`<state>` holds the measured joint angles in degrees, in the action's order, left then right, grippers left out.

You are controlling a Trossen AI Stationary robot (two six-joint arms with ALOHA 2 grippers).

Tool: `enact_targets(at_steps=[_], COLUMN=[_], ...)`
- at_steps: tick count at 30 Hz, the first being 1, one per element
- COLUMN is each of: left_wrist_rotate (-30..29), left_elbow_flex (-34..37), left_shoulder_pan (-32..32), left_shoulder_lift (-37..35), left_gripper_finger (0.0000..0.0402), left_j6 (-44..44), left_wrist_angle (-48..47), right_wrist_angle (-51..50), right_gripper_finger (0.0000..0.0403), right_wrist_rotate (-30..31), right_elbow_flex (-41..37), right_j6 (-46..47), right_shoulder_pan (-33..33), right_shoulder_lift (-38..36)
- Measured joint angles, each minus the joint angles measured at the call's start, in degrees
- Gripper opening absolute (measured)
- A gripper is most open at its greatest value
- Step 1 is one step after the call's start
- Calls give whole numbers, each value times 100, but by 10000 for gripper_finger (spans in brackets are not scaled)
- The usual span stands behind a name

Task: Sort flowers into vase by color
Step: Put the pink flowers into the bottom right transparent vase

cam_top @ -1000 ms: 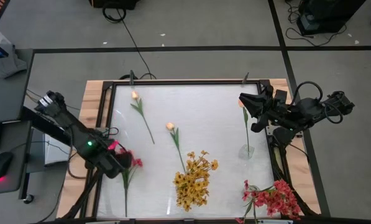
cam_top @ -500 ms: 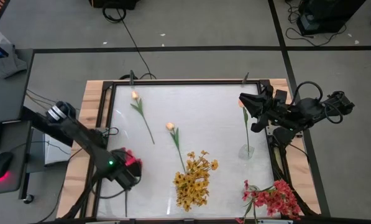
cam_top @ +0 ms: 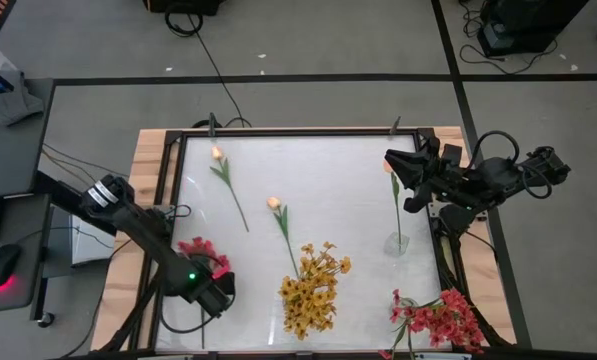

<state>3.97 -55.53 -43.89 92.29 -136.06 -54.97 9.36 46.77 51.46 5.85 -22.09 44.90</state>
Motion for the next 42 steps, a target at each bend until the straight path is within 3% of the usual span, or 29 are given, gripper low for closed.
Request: enact_targets(at_steps=[12, 24, 36, 42], left_wrist_rotate=[147, 17, -50, 32], left_elbow_flex=[0, 445, 448, 460], left_shoulder_pan=[-344, -364, -364, -368], left_shoulder_lift=[188, 164, 87, -307], left_gripper_finger=[192, 109, 36, 21], left_j6=[-55, -31, 80, 212], left_wrist_angle=[25, 598, 586, 148], right_wrist_angle=[0, 0, -1, -2], right_gripper_finger=[75, 75, 75, 75], right_wrist_rotate=[0, 2, 2, 2], right_elbow_flex=[-2, -2, -1, -2], right_j6=[0, 0, 0, 0], right_shoulder_pan=[-1, -2, -1, 0], right_shoulder_lift=[-2, -2, -1, -2])
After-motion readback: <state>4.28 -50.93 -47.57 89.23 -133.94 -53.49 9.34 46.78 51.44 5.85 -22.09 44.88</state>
